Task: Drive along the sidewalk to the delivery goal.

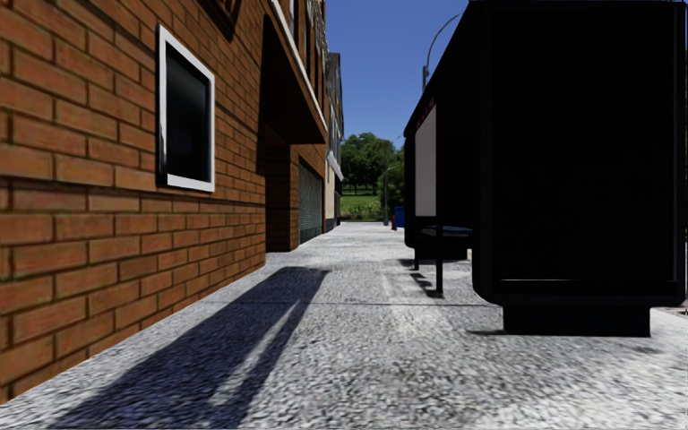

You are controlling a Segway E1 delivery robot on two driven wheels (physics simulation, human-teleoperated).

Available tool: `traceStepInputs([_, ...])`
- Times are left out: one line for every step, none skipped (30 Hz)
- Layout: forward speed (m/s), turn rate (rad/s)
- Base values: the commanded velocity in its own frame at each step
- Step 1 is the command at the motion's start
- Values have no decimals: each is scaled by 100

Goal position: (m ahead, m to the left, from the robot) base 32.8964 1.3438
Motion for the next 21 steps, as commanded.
traceStepInputs([200, 24])
traceStepInputs([200, 24])
traceStepInputs([200, 24])
traceStepInputs([200, 24])
traceStepInputs([200, 18])
traceStepInputs([200, 6])
traceStepInputs([200, 0])
traceStepInputs([200, 0])
traceStepInputs([200, 0])
traceStepInputs([200, 0])
traceStepInputs([200, 0])
traceStepInputs([200, 0])
traceStepInputs([200, 0])
traceStepInputs([200, 0])
traceStepInputs([200, 0])
traceStepInputs([200, 0])
traceStepInputs([200, 0])
traceStepInputs([200, 0])
traceStepInputs([200, 0])
traceStepInputs([200, 0])
traceStepInputs([200, 0])
